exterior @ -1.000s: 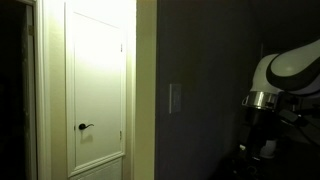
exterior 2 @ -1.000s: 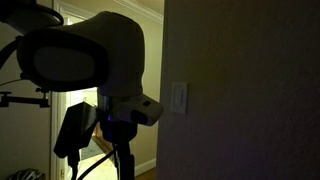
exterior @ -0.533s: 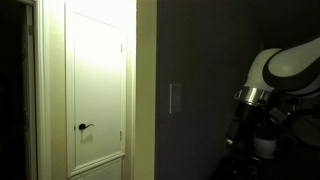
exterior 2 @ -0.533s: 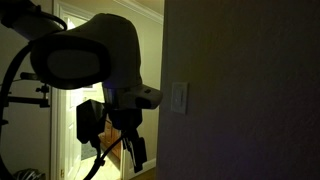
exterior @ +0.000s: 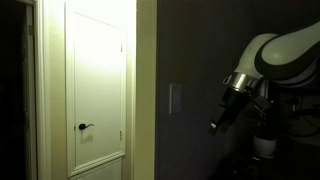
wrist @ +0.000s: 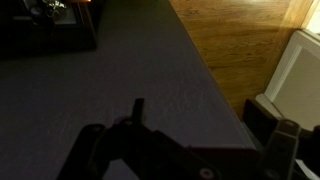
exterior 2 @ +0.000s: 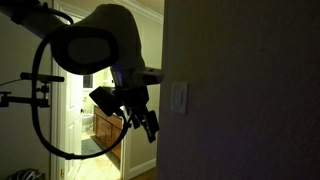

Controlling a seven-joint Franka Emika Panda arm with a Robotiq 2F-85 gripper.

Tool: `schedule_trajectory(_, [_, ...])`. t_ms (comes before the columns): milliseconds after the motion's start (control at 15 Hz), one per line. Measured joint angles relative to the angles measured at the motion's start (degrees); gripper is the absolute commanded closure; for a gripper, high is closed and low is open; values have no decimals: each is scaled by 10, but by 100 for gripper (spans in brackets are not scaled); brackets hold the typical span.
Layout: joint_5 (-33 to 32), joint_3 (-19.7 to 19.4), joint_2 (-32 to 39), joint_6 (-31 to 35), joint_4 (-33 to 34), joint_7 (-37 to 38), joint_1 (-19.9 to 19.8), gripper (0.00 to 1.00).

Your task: Push the switch

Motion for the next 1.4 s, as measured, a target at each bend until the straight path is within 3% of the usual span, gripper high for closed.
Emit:
schedule_trajectory(400, [-22,3,18,-1,61,-23,8,0])
schedule_trajectory(467, [-24,3,23,-1,73,-24,8,4])
schedule_trajectory(533, [-24,3,27,-1,84,-24,8,11])
schedule_trajectory(600, [-24,3,33,-1,96,-25,8,29])
schedule_trajectory(667, [-22,3,37,0,106,-26,8,31])
schedule_trajectory(1267, [39,3,70,63,167,-48,14,93])
schedule_trajectory(1400, [53,3,78,78,172,-52,15,95])
